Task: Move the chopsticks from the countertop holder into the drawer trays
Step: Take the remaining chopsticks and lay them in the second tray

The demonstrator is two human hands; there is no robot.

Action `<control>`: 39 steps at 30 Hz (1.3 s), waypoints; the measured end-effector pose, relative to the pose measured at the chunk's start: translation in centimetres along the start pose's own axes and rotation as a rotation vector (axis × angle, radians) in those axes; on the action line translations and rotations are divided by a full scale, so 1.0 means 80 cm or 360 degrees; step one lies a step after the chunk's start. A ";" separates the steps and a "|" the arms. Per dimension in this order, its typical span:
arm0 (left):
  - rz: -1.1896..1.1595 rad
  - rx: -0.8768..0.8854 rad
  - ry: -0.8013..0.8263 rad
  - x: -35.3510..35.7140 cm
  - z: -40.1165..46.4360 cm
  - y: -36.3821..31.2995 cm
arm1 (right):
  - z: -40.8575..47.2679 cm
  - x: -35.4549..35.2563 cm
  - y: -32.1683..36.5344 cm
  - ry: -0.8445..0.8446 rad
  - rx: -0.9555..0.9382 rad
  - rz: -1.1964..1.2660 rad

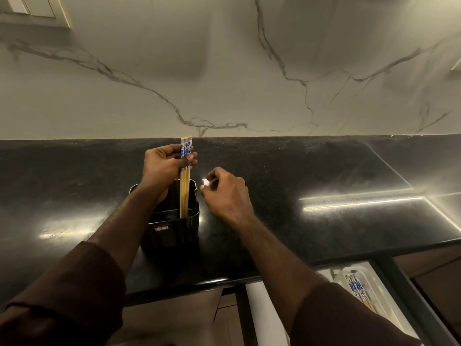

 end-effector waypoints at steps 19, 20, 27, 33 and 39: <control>-0.0195 0.0572 0.0358 0.039 -0.051 -0.189 | -0.040 -0.027 0.027 0.0571 0.0016 0.1058; -0.0232 0.0538 0.0358 0.039 -0.051 -0.188 | -0.046 -0.028 0.023 0.0648 0.0042 0.1074; -0.0600 0.0192 0.0307 0.056 -0.059 -0.158 | -0.090 -0.032 -0.027 0.1015 0.0293 0.1196; -0.0783 -0.0029 0.0338 0.101 -0.087 -0.128 | -0.128 -0.060 -0.072 0.1038 0.0389 0.1256; -0.0746 -0.0200 0.0477 0.176 -0.141 -0.102 | -0.178 -0.113 -0.132 0.0911 0.0479 0.1283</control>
Point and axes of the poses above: each hand's wrist, its own z-axis towards the middle knuckle, its own x-axis out of the palm, y = z × x, the point moved 7 cm from there along z, towards the middle knuckle, and after that the axes turned 6 degrees about x, right-handed, at the moved point
